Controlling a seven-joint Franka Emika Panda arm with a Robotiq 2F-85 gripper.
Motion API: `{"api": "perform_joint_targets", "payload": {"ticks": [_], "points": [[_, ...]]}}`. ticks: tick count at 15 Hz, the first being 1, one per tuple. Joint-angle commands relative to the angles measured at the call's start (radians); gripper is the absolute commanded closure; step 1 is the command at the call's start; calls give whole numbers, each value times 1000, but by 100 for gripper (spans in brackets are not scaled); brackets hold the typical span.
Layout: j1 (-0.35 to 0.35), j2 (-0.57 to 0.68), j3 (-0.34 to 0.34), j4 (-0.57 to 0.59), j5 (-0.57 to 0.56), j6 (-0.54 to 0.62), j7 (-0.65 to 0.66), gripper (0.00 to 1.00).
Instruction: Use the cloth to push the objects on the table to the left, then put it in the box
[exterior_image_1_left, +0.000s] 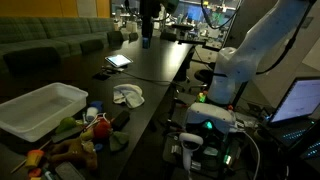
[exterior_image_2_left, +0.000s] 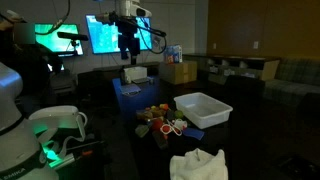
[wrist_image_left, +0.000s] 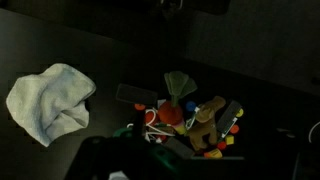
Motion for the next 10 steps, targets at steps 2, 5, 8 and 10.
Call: {"api": "perform_joint_targets", "payload": {"ticks": [2, 5, 8, 10], "points": [[-15, -1, 13, 10, 6, -3, -5, 0], [-24, 14, 10, 6, -10, 17, -17, 0], [-48, 53, -13, -6, -38, 68, -56, 0], [-73, 96, -40, -15, -59, 129, -103, 0]]}}
